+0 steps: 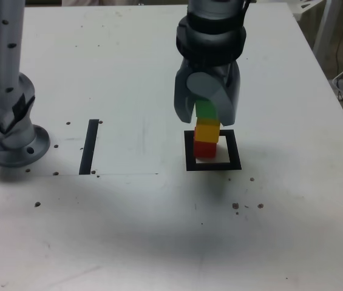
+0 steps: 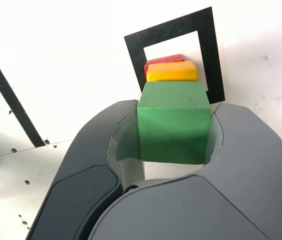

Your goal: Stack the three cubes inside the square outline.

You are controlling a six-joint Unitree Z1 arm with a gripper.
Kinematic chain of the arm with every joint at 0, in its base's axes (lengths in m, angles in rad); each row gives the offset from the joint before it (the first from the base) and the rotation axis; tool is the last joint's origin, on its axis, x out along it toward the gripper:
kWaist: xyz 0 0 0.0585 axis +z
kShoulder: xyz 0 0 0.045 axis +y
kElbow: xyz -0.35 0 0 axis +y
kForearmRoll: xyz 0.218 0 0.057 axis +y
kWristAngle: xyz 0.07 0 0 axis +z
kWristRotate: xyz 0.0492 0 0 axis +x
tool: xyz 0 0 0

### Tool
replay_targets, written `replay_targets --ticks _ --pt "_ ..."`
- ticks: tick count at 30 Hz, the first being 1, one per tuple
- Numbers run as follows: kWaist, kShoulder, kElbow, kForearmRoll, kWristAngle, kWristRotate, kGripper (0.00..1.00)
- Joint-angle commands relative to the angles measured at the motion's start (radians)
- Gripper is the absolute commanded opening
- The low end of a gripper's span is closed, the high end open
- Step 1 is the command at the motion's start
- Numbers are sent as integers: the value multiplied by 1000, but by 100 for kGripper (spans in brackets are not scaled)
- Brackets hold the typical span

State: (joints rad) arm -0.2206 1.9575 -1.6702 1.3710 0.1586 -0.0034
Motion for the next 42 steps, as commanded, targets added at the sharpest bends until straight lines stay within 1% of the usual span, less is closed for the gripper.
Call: replay_targets --ticks 1,13,14,15,20,22,28,31,33,36,39,42 --pt "3 7 4 -6 2 2 29" --pt "15 14 36 -43 2 2 30" --pt "17 14 42 -47 1 2 33" --pt "19 14 47 -52 0 2 39" --pt "27 14 75 -80 -5 3 84" --pt "29 14 82 -88 -6 3 94" --pt "30 8 91 -93 -6 3 96" --pt "30 -5 95 -91 0 2 98" --pt "30 -23 99 -86 11 -4 99" --pt "30 -68 113 -68 37 -21 99" --pt "30 -130 138 -39 65 -44 99" --pt "30 -207 186 -11 81 -66 99"
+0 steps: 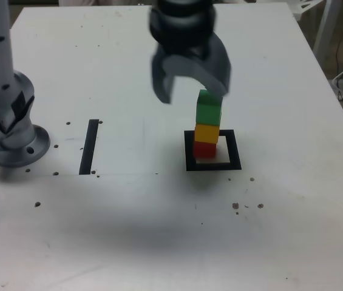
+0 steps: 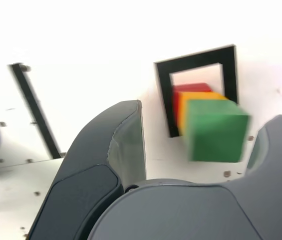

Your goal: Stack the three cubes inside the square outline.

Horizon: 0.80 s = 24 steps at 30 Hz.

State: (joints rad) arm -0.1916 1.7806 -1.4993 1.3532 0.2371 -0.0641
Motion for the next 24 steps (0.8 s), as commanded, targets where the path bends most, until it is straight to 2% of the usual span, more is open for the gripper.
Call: replay_targets --ticks 1,7,13,24 --pt "1 -53 34 13 4 -11 99" --pt "1 -170 177 26 -9 -38 99" --pt "1 -230 342 -2 -38 -65 99" --pt "1 -285 623 -198 -122 -89 99"
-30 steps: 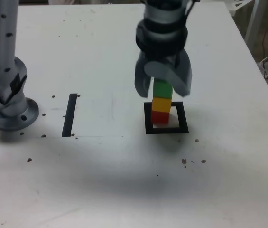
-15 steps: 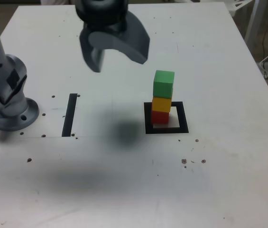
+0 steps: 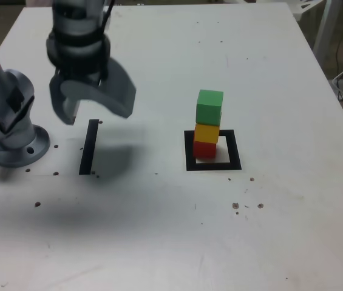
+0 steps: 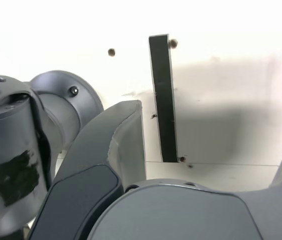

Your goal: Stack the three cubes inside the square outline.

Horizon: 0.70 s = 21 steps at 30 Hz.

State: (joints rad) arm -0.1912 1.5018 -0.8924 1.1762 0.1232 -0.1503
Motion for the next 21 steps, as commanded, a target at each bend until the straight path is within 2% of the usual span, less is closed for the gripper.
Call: replay_targets --ticks 1,6,9,21 --pt "1 -6 36 -43 -17 -3 99" --pt "1 -1 127 -153 -56 -3 99" --pt "1 2 156 -193 -69 -3 99" --pt "1 5 179 -222 -75 -3 99"
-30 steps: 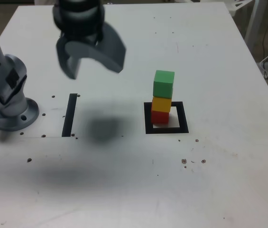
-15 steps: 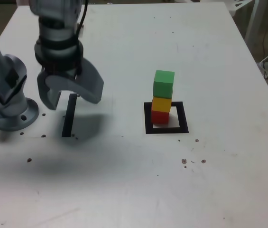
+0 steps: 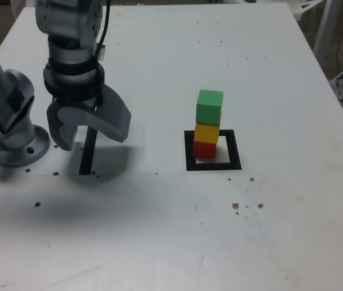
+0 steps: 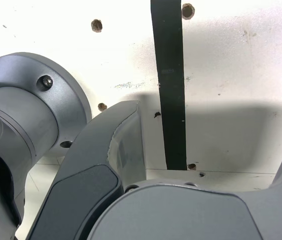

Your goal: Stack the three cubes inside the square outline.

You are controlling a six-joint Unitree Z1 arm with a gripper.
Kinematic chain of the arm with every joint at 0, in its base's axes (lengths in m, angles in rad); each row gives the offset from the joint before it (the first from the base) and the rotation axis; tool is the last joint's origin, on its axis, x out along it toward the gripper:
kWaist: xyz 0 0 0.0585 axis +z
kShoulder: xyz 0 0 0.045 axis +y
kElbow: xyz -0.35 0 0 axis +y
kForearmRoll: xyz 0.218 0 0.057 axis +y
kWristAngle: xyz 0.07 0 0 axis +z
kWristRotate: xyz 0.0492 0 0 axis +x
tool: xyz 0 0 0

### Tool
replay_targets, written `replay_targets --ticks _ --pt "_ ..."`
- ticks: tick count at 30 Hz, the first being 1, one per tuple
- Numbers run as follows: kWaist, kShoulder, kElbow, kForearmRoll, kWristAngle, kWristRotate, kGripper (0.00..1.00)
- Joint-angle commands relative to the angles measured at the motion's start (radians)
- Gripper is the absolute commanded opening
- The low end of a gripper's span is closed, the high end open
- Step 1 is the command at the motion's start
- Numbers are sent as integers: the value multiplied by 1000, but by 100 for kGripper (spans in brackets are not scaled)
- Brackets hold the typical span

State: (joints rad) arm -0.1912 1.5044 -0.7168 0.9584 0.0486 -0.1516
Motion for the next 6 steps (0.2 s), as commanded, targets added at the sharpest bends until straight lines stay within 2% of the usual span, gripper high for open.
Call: replay_targets --ticks 1,6 --pt "1 2 5 -6 0 -2 99" --pt "1 2 9 -10 0 -3 99"
